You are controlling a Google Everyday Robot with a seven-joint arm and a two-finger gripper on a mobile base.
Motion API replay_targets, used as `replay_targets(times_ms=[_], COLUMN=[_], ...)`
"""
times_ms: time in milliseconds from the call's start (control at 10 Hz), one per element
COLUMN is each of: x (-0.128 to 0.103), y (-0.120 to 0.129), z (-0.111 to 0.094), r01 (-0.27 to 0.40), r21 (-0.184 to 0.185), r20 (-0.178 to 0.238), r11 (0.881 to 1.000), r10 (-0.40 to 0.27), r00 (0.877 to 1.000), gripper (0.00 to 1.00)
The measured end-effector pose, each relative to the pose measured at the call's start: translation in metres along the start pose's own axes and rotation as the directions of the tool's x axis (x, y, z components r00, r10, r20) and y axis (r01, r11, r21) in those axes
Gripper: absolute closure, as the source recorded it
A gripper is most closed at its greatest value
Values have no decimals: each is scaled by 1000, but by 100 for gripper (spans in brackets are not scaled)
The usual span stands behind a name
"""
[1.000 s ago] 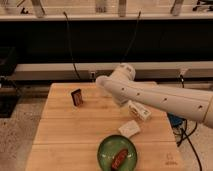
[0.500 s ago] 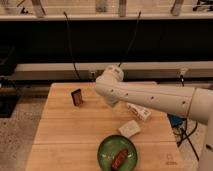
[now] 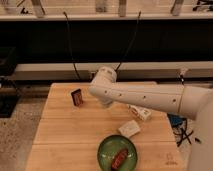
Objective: Knock the eraser over
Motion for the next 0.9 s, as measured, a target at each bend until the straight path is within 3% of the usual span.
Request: replay_targets(times_ms=[100,700,900], x=[0,-11,-16], y=[-2,-13,-17], z=[2,7,10], r01=[4,21,34], r21=[0,16,23], r20=[1,15,18], r11=[1000,1000,999], r10=[-4,-21,-34], r00=[1000,1000,999], gripper=[38,93,97])
